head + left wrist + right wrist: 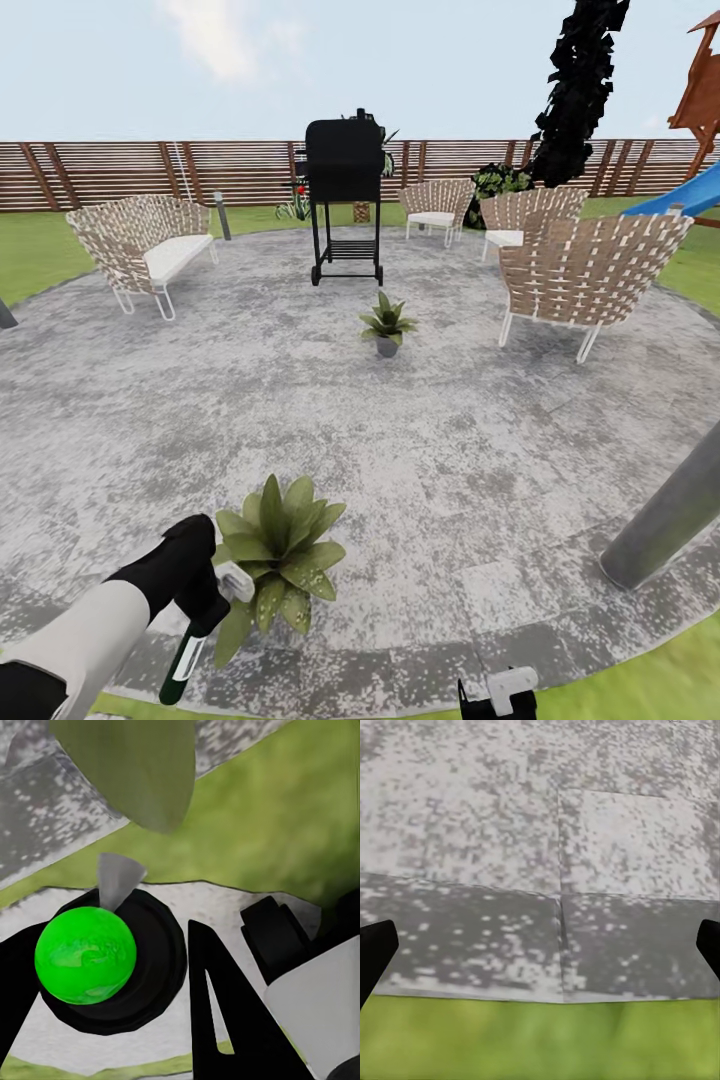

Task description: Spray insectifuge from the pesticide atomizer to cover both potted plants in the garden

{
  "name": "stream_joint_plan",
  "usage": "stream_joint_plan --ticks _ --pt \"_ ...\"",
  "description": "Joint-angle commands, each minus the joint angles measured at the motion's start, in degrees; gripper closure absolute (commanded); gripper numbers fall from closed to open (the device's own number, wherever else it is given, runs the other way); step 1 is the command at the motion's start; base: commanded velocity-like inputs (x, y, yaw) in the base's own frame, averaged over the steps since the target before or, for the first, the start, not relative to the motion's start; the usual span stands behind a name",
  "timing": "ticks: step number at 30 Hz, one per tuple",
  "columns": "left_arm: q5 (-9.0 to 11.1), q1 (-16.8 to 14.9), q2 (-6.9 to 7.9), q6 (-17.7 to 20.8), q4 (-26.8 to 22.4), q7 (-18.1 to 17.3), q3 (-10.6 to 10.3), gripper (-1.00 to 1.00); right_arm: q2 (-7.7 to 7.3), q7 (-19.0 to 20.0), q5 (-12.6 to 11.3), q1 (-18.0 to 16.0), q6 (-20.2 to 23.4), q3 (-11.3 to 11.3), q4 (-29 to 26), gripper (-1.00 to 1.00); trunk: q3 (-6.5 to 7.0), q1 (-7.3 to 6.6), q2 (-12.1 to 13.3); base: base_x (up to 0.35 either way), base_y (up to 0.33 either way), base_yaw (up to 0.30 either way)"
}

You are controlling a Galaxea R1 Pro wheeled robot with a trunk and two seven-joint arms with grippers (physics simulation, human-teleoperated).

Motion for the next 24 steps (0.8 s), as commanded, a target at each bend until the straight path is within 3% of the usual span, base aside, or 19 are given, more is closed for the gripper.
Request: stream_joint_plan --ticks 1,12,20,24 --pt "-0.47 0.09 0.09 0.19 -0.13 -0.61 -0.2 1.0 0.01 -0.6 0.41 -0.04 -0.01 0.34 0.08 -1.0 -0.05 -0.01 -0.02 0.007 0.0 0.0" --pt "-0.13 0.37 -0.03 0.01 -0.05 -0.55 0.48 1.0 0.01 -0.6 0.41 -0.04 -0.01 0.34 0.1 -1.0 -0.05 -0.01 -0.02 0.027 -0.009 0.0" --pt "-0.1 -0.03 0.0 -0.01 -0.25 -0.67 0.12 1.0 0.01 -0.6 0.41 -0.04 -0.01 0.32 0.11 -1.0 -0.05 -0.01 -0.02 -0.273 -0.003 0.0" --pt "-0.24 -1.66 -0.14 0.19 -0.51 -1.18 0.03 1.0 0.01 -0.6 0.41 -0.04 -0.01 0.34 0.1 -1.0 -0.05 -0.01 -0.02 -0.049 0.0 0.0"
